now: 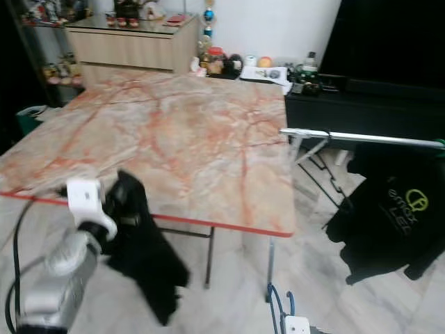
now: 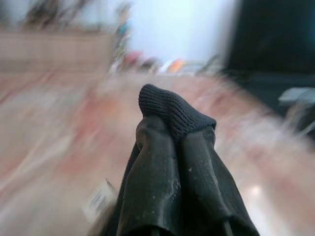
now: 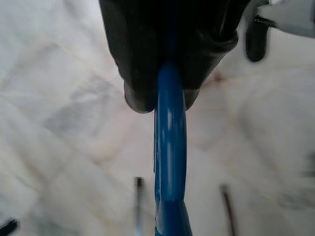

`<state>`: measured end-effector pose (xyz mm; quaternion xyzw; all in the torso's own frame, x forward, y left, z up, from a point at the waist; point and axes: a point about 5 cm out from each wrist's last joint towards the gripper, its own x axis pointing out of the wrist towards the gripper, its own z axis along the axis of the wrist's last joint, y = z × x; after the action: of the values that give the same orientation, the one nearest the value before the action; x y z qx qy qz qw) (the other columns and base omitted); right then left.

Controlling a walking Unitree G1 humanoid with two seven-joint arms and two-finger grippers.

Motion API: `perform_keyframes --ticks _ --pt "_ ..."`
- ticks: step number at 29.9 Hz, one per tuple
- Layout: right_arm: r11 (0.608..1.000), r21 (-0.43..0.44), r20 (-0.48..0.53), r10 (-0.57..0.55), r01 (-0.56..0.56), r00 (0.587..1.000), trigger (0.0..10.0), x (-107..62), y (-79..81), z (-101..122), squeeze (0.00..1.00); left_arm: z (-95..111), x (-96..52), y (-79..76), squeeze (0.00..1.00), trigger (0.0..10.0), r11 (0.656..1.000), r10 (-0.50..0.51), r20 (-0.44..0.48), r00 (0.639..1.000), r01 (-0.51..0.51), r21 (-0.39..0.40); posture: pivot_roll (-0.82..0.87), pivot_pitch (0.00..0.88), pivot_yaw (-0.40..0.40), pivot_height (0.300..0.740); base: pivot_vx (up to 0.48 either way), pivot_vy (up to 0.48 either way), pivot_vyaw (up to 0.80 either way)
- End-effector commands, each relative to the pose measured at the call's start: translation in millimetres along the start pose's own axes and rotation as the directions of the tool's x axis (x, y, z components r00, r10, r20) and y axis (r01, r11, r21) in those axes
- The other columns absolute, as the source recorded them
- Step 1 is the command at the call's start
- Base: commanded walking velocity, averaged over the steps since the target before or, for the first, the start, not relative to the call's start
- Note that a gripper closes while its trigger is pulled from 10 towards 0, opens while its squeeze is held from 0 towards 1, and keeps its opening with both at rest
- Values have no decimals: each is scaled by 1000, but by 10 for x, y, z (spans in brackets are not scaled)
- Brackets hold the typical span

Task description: Hang hanger

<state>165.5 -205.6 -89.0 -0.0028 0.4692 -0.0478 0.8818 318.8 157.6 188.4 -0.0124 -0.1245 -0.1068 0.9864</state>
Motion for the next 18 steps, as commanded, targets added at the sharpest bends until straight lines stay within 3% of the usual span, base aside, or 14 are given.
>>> perform_keyframes --ticks 1,6,7,10,18 --pt "1000 4 28 13 -13 1000 10000 19 48 97 0 410 174 -3 0 10000 997 -54 136 989 46 59 196 0 -32 740 341 0 0" --pt "1000 3 30 15 -15 999 10000 21 55 105 0 644 395 -60 0 10000 991 -101 177 979 84 101 195 0 -29 740 343 0 0" --pt "1000 4 34 16 -16 999 10000 22 56 113 0 710 516 -101 0 10000 991 -114 184 976 98 92 200 0 -27 740 349 0 0" --pt "1000 8 40 18 -19 999 10000 23 62 125 0 776 659 -160 0 10000 991 -120 197 973 105 82 196 0 -28 740 349 0 0" --pt "1000 20 47 19 -20 999 10000 26 73 142 0 974 945 -363 0 10000 970 -227 210 951 201 135 194 0 -20 740 355 0 0"
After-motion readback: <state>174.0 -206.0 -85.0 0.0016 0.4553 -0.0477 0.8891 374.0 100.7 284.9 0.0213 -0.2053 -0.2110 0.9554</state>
